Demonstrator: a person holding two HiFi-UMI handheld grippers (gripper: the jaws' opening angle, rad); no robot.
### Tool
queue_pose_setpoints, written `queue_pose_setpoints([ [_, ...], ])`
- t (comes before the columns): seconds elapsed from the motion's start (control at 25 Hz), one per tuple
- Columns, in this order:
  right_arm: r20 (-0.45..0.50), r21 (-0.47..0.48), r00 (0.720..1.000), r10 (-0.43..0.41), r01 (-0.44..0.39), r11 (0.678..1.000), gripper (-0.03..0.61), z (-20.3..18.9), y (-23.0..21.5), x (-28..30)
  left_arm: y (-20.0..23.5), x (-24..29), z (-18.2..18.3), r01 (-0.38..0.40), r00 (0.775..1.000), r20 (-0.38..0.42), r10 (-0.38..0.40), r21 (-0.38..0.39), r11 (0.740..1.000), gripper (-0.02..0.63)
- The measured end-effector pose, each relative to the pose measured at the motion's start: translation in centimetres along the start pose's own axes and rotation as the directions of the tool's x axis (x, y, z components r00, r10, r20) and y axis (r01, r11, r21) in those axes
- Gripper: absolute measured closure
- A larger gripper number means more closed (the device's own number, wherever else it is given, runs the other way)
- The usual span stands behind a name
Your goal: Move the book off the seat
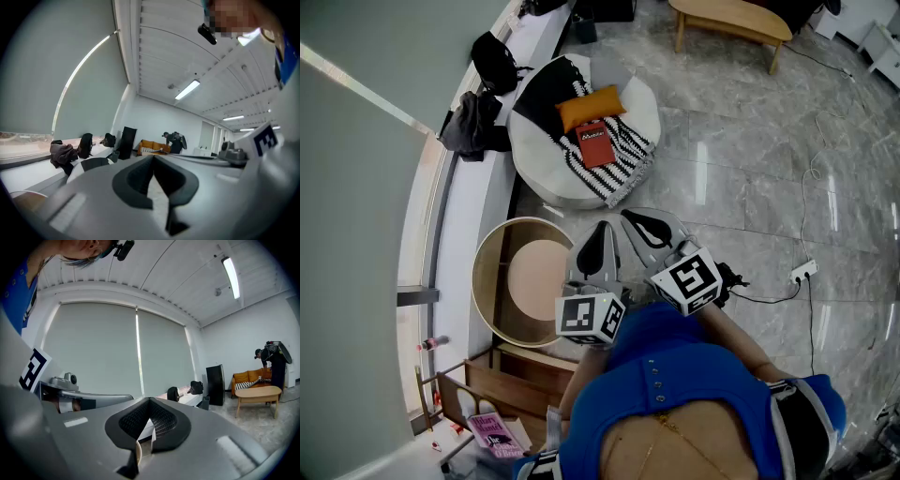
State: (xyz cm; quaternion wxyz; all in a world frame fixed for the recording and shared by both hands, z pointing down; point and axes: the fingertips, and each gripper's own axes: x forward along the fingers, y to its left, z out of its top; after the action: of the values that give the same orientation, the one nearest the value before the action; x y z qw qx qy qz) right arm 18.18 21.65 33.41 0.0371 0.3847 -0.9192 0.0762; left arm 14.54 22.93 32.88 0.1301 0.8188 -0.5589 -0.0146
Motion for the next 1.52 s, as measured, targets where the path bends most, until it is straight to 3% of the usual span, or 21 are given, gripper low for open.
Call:
queue_pose_setpoints([
  [0.48,0.001,0.036,1.0,0.016,-0.016,0.999,0.578,-0.4,-4.6,1.6,1.3,3.4,-0.5,-0.058,0.998,0.017,0.059,-0.021,0.998,0.614],
  [0.72,-0.021,0.04,1.0,0.017,-0.016,0.999,0.578,-0.7,-7.5,4.7,4.1,6.7,-0.6,-0.098,0.995,0.006,0.098,-0.035,0.995,0.612],
  [1.0,-0.044,0.032,0.999,-0.014,0.015,0.999,0.578,-0.9,-12.6,13.4,10.6,15.5,0.4,-0.068,0.998,-0.013,0.067,-0.04,0.997,0.612],
  [1.32,-0.035,0.035,0.999,-0.04,0.042,0.999,0.578,2.2,-17.9,26.7,20.2,26.6,4.9,-0.011,1.0,-0.028,0.011,-0.014,1.0,0.612],
  [1.52,-0.043,0.046,0.997,-0.063,0.065,0.997,0.578,3.0,-19.7,32.2,24.1,30.6,5.6,0.012,0.998,-0.054,-0.014,-0.025,1.0,0.612],
])
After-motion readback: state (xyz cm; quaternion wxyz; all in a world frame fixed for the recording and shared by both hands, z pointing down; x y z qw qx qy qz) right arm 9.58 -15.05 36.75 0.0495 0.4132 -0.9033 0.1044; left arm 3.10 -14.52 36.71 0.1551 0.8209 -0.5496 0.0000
